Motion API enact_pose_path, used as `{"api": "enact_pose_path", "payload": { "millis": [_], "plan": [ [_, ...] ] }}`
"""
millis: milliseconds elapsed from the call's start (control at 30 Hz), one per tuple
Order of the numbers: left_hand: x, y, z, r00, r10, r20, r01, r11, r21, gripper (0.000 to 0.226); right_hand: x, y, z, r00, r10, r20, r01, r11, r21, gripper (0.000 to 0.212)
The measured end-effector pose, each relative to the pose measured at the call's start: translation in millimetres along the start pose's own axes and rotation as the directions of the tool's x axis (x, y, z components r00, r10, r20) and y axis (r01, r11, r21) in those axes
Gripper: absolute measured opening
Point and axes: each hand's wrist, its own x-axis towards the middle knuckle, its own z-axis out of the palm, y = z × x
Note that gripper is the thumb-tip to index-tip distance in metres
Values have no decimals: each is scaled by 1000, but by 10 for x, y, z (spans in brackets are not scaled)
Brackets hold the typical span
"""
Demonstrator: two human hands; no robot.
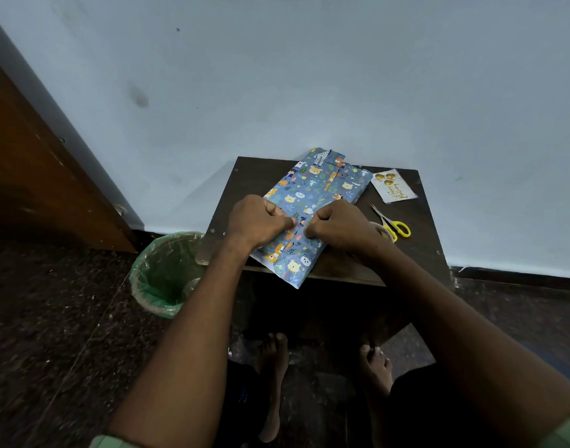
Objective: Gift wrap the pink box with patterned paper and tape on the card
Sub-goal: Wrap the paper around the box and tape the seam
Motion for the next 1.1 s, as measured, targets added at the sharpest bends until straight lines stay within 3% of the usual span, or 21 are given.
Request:
{"api": "enact_pose_path", "payload": {
  "millis": [200, 400, 500, 600, 700, 867, 1000, 1100],
  "plan": [
    [32, 6, -6, 997, 1, -76, 9, 992, 125, 17, 23, -67, -43, 997, 75, 29, -75, 997, -9, 24],
    [25, -28, -33, 1000, -6, -30, 7, 999, 50, 22, 55, -30, -37, 998, 57, 7, -58, 998, 17, 17],
    [40, -40, -61, 1000, -18, -19, 18, 1000, 16, 25, 28, -13, -46, 997, -49, -63, 49, 999, -2, 10],
    [31, -42, -75, 1000, 25, -4, -24, 999, 45, 25, -2, -16, -16, 938, -323, -122, 302, 939, -166, 31],
    [-7, -18, -72, 995, 103, -2, -101, 987, 128, 21, 19, 3, 30, 887, -440, -142, 397, 881, -258, 31],
    [-24, 11, -98, 973, 232, 14, -228, 940, 253, 11, 9, -22, 29, 877, -472, 94, 475, 818, -324, 48],
    [-19, -10, -100, 952, 303, 37, -302, 914, 273, 8, 14, -28, 29, 874, -475, 100, 479, 811, -336, 47],
    [-6, -28, -114, 950, 310, 27, -310, 935, 171, 9, 21, -25, 23, 879, -467, 95, 471, 819, -327, 45]
  ]
}}
